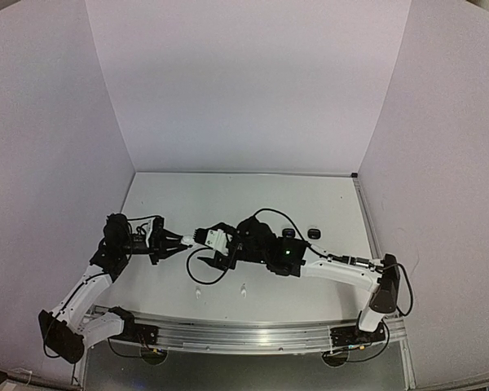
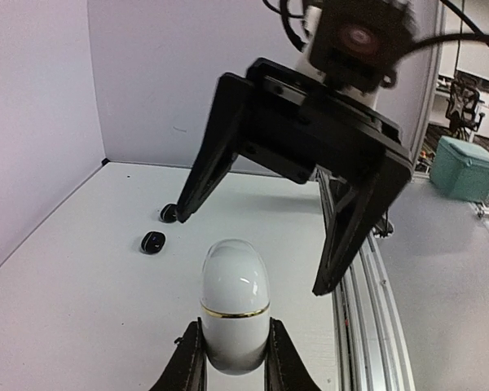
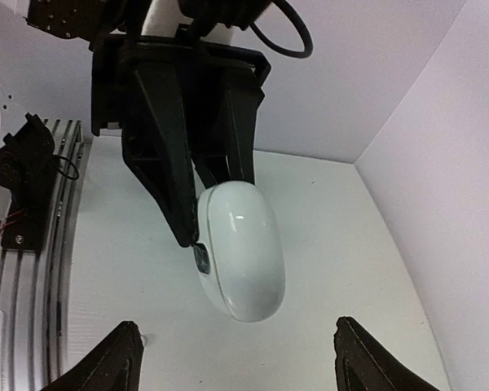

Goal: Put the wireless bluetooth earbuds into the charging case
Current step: Pass from the right arm to the left, then open the charging case.

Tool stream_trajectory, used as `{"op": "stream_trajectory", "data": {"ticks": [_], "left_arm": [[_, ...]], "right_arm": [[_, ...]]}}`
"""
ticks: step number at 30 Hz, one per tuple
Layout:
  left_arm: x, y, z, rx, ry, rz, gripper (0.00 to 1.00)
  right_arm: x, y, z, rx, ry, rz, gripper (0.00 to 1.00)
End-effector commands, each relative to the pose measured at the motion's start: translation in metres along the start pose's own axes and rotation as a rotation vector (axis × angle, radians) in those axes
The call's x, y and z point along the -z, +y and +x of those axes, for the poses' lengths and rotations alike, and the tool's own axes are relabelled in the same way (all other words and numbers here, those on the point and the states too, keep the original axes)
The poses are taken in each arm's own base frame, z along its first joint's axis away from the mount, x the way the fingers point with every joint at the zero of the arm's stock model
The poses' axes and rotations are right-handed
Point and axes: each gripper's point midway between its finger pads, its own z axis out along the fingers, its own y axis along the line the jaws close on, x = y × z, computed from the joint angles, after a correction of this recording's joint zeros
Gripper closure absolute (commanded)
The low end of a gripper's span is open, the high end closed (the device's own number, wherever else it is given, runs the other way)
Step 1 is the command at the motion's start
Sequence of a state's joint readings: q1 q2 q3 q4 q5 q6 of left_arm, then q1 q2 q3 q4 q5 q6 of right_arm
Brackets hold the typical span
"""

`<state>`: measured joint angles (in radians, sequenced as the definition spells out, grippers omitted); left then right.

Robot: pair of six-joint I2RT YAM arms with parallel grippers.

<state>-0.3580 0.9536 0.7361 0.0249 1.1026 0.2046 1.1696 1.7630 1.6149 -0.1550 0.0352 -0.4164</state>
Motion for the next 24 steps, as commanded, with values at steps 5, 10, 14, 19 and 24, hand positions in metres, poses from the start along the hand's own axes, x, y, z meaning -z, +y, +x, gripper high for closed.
{"op": "stream_trajectory", "data": {"ticks": [5, 10, 14, 19, 24], "left_arm": [[0.001, -0.019, -0.01, -0.128, 0.0, 0.12, 1.0], [0.001, -0.022, -0.01, -0.138, 0.0, 0.136, 1.0], [0.0, -0.023, -0.012, -0.127, -0.01, 0.146, 1.0], [0.0, -0.024, -0.007, -0.14, 0.006, 0.158, 1.0], [0.001, -0.028, 0.001, -0.181, 0.034, 0.168, 1.0]], "right_arm": [[-0.009, 0.011, -0.004, -0.21, 0.029, -0.126, 0.31], [-0.02, 0.007, -0.004, -0.219, 0.027, -0.136, 0.35], [-0.025, 0.002, -0.005, -0.223, 0.021, -0.136, 0.39], [-0.025, -0.005, -0.006, -0.25, 0.01, -0.142, 0.43], [-0.021, -0.017, -0.005, -0.285, 0.006, -0.13, 0.43]]}}
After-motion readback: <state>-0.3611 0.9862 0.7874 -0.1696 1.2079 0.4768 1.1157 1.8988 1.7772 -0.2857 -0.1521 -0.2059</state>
